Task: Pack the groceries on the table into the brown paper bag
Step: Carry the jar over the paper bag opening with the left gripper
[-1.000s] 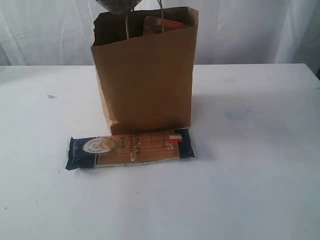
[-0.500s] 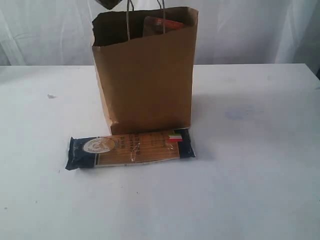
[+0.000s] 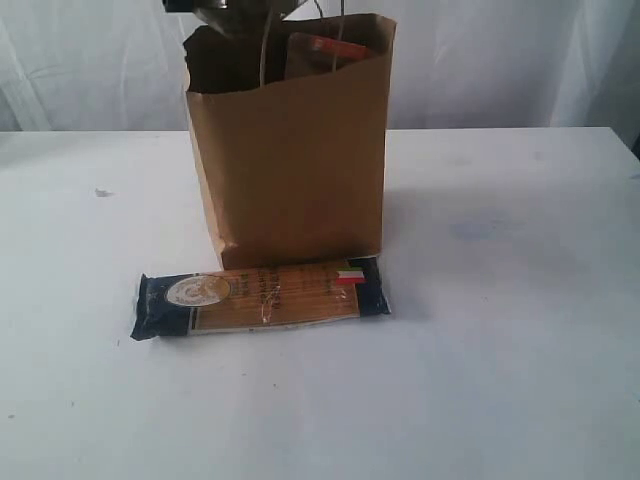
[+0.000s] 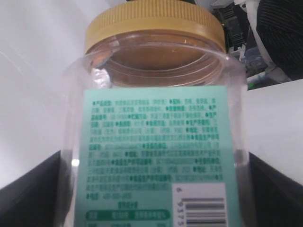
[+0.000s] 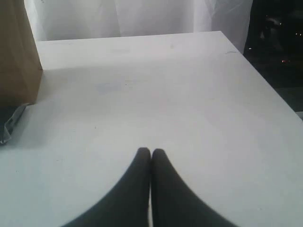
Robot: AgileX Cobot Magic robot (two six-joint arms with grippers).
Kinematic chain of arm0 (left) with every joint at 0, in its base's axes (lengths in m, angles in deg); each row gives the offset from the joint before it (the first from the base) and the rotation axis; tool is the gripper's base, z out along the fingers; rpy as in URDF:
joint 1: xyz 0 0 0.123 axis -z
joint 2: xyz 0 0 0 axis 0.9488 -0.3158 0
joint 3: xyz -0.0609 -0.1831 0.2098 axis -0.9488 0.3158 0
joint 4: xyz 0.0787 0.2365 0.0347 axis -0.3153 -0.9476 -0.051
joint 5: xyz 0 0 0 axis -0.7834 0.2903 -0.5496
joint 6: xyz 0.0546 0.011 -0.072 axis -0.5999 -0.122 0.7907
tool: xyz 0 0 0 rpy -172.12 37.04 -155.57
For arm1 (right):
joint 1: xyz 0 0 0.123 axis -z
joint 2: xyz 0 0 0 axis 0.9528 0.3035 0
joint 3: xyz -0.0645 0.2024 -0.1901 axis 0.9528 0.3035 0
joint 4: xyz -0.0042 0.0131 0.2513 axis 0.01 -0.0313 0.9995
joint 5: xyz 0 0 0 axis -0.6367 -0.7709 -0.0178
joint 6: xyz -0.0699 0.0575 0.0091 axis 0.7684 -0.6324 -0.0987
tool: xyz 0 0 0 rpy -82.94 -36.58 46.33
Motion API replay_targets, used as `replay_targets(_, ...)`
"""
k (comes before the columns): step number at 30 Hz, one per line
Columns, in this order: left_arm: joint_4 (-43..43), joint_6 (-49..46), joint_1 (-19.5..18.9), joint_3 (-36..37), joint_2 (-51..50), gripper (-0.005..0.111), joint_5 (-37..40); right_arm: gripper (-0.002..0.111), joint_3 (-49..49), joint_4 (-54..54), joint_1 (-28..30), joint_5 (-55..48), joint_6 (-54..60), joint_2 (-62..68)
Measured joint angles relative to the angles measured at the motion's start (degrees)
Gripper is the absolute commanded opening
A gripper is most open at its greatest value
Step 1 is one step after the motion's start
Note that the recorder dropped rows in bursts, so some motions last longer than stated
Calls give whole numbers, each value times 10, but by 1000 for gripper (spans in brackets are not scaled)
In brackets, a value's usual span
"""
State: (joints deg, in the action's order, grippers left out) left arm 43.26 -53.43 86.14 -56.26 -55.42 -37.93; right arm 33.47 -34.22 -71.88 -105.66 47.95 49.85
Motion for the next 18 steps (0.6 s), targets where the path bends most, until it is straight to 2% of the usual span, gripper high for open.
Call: replay_targets(18,-82,9,0,0,-32,0,39,0,0,0,0,0,0,0)
